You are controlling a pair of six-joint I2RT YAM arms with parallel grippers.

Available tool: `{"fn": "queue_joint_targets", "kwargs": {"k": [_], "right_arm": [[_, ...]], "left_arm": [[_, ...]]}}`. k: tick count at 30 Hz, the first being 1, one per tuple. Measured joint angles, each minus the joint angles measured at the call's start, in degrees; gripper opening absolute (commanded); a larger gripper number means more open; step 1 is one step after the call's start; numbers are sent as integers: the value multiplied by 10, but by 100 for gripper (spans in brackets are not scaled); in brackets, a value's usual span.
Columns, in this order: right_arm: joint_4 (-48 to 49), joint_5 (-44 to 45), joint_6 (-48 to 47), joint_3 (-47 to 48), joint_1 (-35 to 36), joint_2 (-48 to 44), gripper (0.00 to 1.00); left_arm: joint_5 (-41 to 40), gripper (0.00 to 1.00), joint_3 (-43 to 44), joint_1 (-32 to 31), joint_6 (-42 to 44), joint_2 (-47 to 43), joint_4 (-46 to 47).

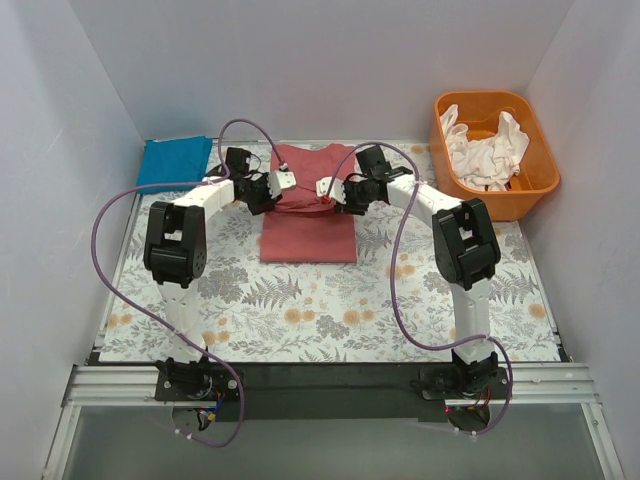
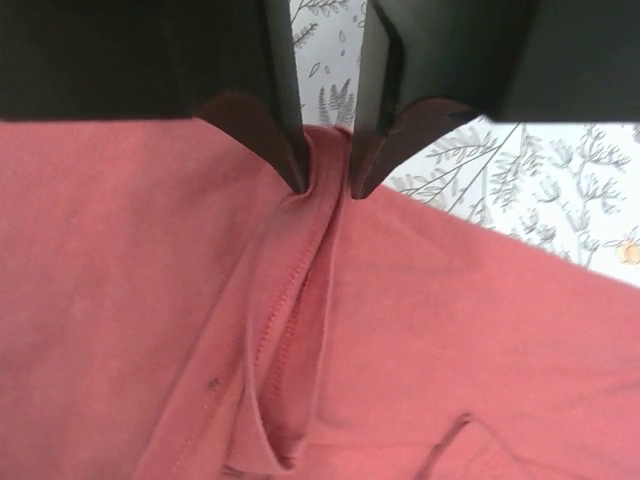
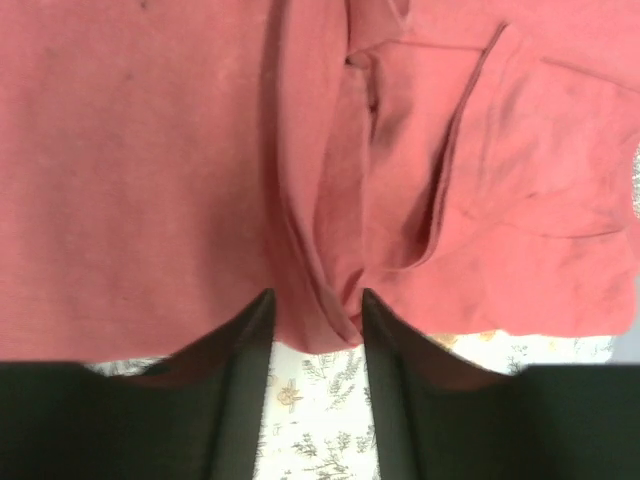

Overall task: Fold and stack the t-shirts
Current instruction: Fold the tshirt

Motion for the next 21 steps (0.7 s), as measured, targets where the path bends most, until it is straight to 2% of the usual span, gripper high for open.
{"fn": "queue_joint_targets", "kwargs": {"k": [4,5,6,7,13,17,21], "right_arm": [[0,10,14,24,-1,1,56],[2,12,19,30,-2,0,56],[4,14,25,33,-3,-2,55],[5,16,32,32,-3,-7,55],[5,17,65,-70,-3,-104,49],[-1,8,77,-155,19,-182,46],[-3,-1,80,-199,61,-206,44]], "left_arm": [[-8,42,16,5,-31,-1,3],[-10,53,17,8,-40,-4,5],[-10,71,17,13,-48,-8,6],[-10,78,16,18,-60,-12,8],[0,77,-39,56,-103,-97,29],[44,73,-124,58,-64,-199,7],[79,73,-202,34,-23,-258,-16]]}}
